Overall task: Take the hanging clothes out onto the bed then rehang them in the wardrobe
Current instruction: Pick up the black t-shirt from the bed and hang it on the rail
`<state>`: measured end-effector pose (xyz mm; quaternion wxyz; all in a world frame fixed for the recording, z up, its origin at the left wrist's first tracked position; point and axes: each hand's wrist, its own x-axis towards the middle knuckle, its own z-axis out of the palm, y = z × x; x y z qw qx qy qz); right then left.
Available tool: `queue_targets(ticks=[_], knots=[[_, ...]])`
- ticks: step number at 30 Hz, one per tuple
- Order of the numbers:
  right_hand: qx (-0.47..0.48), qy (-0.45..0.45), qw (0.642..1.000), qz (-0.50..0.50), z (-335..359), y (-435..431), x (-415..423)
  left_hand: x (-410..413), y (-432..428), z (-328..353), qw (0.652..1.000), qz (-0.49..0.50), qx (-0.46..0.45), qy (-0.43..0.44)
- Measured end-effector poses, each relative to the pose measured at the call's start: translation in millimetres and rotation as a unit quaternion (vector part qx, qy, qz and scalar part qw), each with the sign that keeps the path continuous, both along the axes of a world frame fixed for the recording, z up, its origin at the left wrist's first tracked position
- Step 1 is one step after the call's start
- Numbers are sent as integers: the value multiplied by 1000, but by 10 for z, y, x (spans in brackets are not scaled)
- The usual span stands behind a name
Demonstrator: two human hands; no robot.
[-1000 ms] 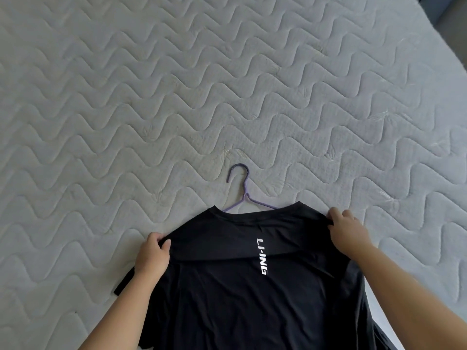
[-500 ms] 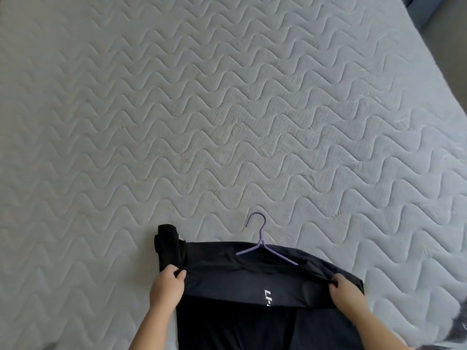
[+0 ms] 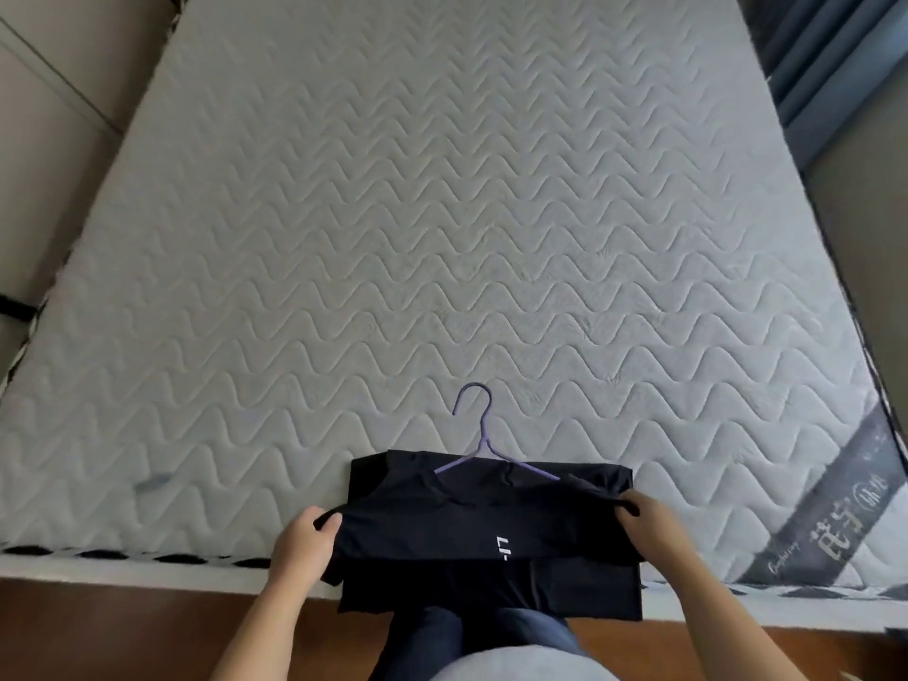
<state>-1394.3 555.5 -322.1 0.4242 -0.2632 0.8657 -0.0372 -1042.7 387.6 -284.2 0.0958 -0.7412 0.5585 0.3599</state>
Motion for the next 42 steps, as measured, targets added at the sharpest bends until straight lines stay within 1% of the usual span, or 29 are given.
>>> queue_targets(ticks=[4, 7, 10, 13, 15, 18, 20, 23, 25, 28, 30, 33, 35, 38, 42], knots=[[-74, 6, 997, -13, 289, -156, -4, 87, 43, 342, 995, 34, -90, 39], [-118, 11, 993, 11, 559, -387, 47, 235, 68, 658, 980, 44, -187, 51], [-171, 22, 983, 55, 876, -777, 167, 507, 47, 1000, 953, 70, -289, 59], [-241, 46, 963, 111, 1221, -1201, 396, 863, 31, 1352, 922, 102, -370, 51], [-268, 42, 953, 139, 1420, -1435, 663, 1172, 91, 1573, 902, 126, -412, 35], [-280, 42, 940, 192, 1688, -1678, 1215, 1748, 320, 1827, 877, 146, -457, -12], [-301, 33, 927, 222, 1861, -1792, 1656, 2191, 551, 1928, 864, 173, -471, -38], [-319, 42, 901, 289, 2115, -1897, 2427, 2900, 988, 1958, 843, 249, -476, -43], [-328, 50, 879, 342, 2256, -1930, 3004, 3342, 1315, 1976, 821, 311, -478, -36], [-344, 32, 844, 411, 2386, -1906, 3925, 3971, 1870, 1985, 785, 408, -466, -31], [-354, 14, 816, 456, 2417, -1852, 4517, 4359, 2269, 1938, 767, 454, -450, -51], [-363, -13, 776, 516, 2401, -1750, 5312, 4822, 2818, 1840, 738, 517, -432, -40], [-361, -22, 755, 547, 2355, -1710, 5747, 5041, 3086, 1774, 719, 551, -422, -39], [-349, -21, 726, 592, 2265, -1783, 6326, 5290, 3295, 1669, 699, 584, -410, -52], [-340, -31, 705, 621, 2077, -2068, 7051, 5608, 3258, 1505, 683, 601, -409, -73]])
